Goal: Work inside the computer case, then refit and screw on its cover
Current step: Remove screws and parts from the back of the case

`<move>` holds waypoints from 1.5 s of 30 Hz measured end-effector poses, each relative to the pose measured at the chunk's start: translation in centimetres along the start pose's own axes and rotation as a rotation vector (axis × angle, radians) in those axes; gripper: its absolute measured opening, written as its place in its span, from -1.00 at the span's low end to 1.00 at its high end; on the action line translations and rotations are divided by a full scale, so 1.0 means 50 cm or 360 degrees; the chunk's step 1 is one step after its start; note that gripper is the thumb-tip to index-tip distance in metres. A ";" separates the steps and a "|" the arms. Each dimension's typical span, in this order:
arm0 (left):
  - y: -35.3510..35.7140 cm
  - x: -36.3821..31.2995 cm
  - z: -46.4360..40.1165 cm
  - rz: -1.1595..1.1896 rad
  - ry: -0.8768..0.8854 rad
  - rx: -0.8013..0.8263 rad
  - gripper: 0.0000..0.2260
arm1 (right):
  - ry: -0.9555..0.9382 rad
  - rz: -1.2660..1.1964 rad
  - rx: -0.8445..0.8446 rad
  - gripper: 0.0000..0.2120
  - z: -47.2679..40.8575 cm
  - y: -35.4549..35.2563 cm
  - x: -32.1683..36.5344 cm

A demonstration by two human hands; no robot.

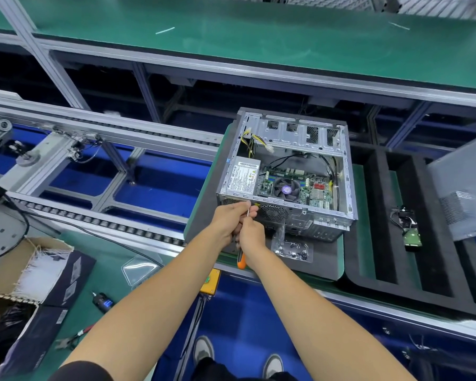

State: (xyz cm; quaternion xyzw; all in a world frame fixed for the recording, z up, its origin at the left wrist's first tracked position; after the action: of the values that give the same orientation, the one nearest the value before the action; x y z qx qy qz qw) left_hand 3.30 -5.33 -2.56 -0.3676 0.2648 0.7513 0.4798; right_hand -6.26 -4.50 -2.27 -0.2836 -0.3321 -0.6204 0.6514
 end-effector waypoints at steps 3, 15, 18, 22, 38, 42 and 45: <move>-0.006 -0.002 0.001 -0.0034 -0.0053 -0.0061 -0.85 | -0.0002 -0.0024 -0.0016 -0.59 0.003 0.006 0.000; -0.028 -0.012 0.035 -0.0453 0.0236 0.0004 -0.73 | 0.0091 -0.0172 0.0027 -0.53 0.006 0.017 -0.007; -0.041 0.005 0.062 -0.0396 0.0243 -0.0184 -0.61 | 0.0117 -0.0250 0.0087 -0.57 0.007 0.021 -0.006; -0.059 0.062 0.108 -0.0349 0.0071 -0.0324 -0.53 | 0.0125 -0.0291 0.0169 -0.63 0.007 0.019 -0.006; -0.038 0.079 0.184 -0.0425 0.0081 0.0259 -0.83 | 0.0167 -0.0241 0.0245 -0.58 -0.002 0.022 0.011; -0.050 0.069 0.175 -0.0493 0.0140 -0.0012 -0.71 | 0.0139 -0.0082 0.0259 -0.58 -0.001 0.021 0.020; -0.048 0.066 0.177 -0.0480 0.0108 -0.0118 -0.68 | 0.0021 0.0018 0.0232 -0.59 -0.005 0.020 0.037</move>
State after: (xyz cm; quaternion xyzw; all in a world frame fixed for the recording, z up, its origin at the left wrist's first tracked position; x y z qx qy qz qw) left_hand 1.98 4.03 -0.09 -0.4459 0.1948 0.6672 0.5639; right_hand -5.23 -5.77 -0.91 -0.2332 -0.3705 -0.5928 0.6760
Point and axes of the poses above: each hand's wrist, its own z-axis away from the middle knuckle, its own y-axis out of the palm, x = y × z, the point moved 8 cm from there along -z, towards the middle knuckle, and after that the axes turned 10 degrees about -z, right-handed, at the moved point
